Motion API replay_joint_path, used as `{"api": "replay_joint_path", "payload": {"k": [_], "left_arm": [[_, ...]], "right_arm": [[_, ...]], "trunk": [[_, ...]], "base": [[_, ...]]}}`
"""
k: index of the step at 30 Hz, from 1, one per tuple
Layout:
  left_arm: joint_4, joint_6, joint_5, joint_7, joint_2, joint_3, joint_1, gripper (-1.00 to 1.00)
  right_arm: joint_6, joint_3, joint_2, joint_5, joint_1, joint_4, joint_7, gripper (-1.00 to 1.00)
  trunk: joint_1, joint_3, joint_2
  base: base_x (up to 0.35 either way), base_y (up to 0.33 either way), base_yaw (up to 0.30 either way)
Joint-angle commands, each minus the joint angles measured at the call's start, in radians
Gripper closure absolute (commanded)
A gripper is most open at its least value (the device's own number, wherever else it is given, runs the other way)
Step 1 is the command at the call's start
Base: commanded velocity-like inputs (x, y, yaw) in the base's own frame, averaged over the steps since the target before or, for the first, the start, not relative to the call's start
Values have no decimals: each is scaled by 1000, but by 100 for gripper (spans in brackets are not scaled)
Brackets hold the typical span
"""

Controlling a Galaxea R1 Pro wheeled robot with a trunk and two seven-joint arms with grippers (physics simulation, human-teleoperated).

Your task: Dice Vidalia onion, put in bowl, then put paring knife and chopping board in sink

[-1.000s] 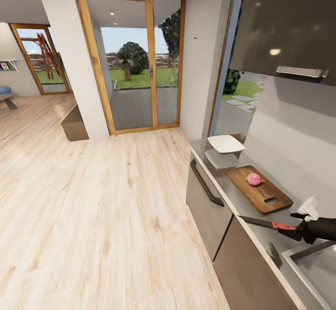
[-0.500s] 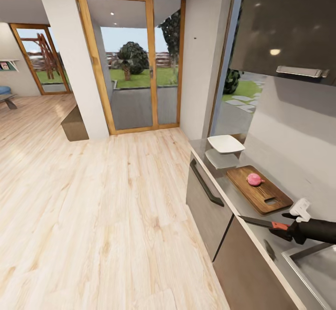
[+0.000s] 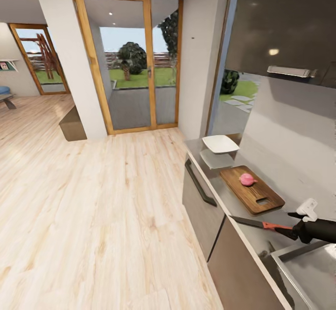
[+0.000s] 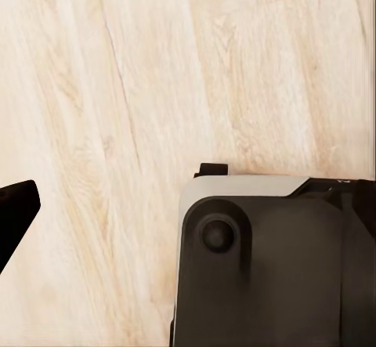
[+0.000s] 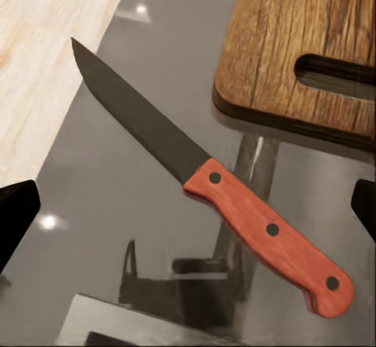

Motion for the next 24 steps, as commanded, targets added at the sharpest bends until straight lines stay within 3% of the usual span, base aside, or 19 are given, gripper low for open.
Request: {"api": "replay_joint_path", "payload": {"k": [1, 14, 24], "left_arm": [[2, -5, 10, 2, 0, -9, -1, -100], [2, -5, 10, 2, 0, -9, -1, -100], [2, -6, 10, 2, 0, -9, -1, -100]], "right_arm": [[10, -1, 0, 4, -1, -1, 6, -100], [7, -2, -1, 3, -1, 1, 11, -100], [7, -5, -1, 4, -1, 1, 55, -100]], "trunk": [[1, -2, -2], [1, -2, -2], [1, -2, -2]], "base": [[0, -174, 0], [0, -43, 0], [0, -44, 57]]}}
